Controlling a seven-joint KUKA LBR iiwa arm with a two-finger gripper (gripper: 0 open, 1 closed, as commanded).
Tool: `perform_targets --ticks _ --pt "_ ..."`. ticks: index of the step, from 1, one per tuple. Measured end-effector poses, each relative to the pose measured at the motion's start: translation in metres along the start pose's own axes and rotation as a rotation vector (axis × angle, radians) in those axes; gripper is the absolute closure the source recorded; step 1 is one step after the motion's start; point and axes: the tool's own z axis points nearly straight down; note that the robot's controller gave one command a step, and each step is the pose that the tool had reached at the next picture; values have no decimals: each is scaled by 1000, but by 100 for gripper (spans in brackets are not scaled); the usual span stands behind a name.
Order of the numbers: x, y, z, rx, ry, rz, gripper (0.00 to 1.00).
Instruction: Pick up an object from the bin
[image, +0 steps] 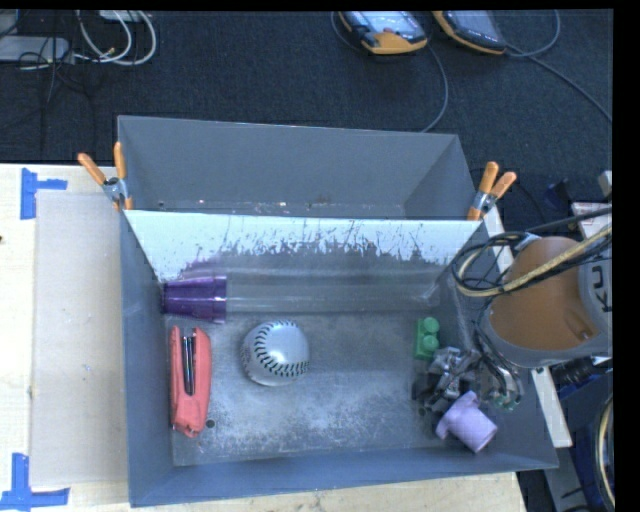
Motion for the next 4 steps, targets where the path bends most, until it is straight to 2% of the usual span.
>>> perform_targets --ticks 1,2,3,4 --pt "-1 -5 0 -3 1 -9 100" --pt "18 -11 -1 -8 -12 -13 100" --pt "22 -11 -3 -10 -20 -19 100" --pt "-5 16 -9 -3 -7 -280 100"
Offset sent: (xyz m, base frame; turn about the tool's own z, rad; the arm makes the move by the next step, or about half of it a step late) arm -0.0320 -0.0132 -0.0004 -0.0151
